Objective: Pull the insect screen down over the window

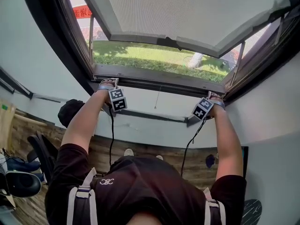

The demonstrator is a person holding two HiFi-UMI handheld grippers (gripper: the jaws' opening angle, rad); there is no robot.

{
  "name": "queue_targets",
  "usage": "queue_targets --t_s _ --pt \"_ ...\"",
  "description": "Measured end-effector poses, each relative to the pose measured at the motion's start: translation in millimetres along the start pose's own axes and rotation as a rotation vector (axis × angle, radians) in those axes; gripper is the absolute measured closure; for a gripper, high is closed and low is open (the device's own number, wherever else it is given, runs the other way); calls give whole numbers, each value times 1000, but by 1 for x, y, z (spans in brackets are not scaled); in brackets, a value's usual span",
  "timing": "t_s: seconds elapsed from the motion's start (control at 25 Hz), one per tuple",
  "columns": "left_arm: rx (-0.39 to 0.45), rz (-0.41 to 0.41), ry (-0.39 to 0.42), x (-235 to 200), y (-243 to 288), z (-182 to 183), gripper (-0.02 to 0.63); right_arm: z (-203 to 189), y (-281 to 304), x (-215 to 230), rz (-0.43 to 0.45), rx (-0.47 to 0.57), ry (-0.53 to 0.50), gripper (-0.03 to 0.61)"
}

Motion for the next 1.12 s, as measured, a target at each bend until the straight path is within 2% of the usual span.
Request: queue_targets --t_s 0.08,0.12,0.16,0.24,0.36,0.44,0.56,0.64,0.72,0.84,0.92,1.0,1.12 --pt "4 18 -13 -1 5 0 239 2 5 -3 -13 8 26 241" --pt "7 28 -18 -4 7 0 235 4 7 -4 -22 15 44 208" --pt "10 38 -15 -8 9 -1 268 5 9 -3 -30 23 61 219" --pt "2 43 0 -19 9 -1 385 8 8 3 -31 37 85 280" --pt "-11 40 11 -22 3 2 387 6 5 4 -40 47 102 259" --pt "18 60 -35 -22 -5 -1 396 4 1 1 -55 81 146 239" --pt "43 84 -169 -28 -17 -6 396 1 -3 -1 -95 117 194 229" --pt "67 129 -239 -34 -30 -7 400 0 -8 1 -115 133 212 230" --pt "135 170 -338 -37 -38 -6 447 3 -19 3 -109 192 270 275" --pt "293 179 -591 -40 -63 5 587 14 -48 6 -31 373 489 451" --pt "404 172 -733 -44 -86 20 599 25 -75 10 -5 529 669 515" --pt "475 175 -820 -49 -107 34 600 38 -102 18 -30 688 826 561" --pt "550 172 -961 -54 -138 51 600 57 -142 25 -37 893 987 572"
Point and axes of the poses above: the fingertips, and each gripper's own axes: y forward along the fingers, x to its right, z out of its top, the point moved 6 cm from there along -y, backward along the fingers, and after that the axes turned 2 degrees about z, right-handed, at the moved point
